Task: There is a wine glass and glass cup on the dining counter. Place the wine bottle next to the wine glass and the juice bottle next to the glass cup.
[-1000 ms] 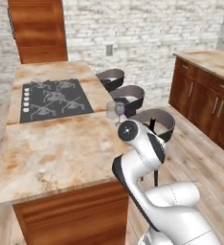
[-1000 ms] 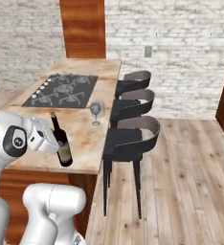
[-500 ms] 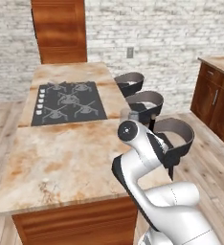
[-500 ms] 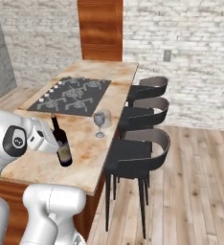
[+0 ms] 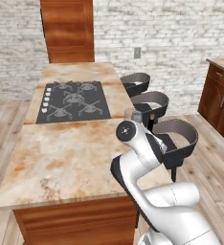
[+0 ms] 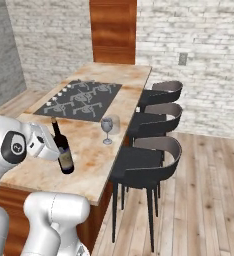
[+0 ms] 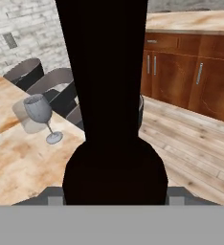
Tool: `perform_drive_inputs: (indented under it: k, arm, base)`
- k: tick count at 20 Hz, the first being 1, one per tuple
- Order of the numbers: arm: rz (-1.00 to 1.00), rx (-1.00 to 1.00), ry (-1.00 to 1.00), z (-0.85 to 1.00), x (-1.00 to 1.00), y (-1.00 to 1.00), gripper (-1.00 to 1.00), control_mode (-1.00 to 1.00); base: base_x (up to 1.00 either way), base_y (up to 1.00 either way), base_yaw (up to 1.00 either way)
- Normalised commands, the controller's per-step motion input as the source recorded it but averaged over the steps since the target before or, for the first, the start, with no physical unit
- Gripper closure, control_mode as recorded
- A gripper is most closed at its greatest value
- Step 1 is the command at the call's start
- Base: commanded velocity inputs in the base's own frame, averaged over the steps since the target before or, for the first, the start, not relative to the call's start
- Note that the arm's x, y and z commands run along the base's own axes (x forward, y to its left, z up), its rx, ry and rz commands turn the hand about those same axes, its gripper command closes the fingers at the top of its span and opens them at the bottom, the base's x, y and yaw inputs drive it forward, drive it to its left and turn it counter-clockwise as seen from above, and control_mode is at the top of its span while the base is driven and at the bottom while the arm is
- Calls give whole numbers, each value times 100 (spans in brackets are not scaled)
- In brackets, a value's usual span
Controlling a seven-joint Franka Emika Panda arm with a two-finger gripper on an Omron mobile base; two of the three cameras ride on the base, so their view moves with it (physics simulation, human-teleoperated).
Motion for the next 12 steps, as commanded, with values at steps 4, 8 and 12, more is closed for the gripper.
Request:
perform_drive_inputs:
  k: [4,8,12]
  arm:
    - [0,0,0,0,0,0,100,100]
    - [0,0,0,0,0,0,100,100]
    - [0,0,0,0,0,0,100,100]
  base:
    - [0,0,0]
    - [0,0,0]
    - [0,0,0]
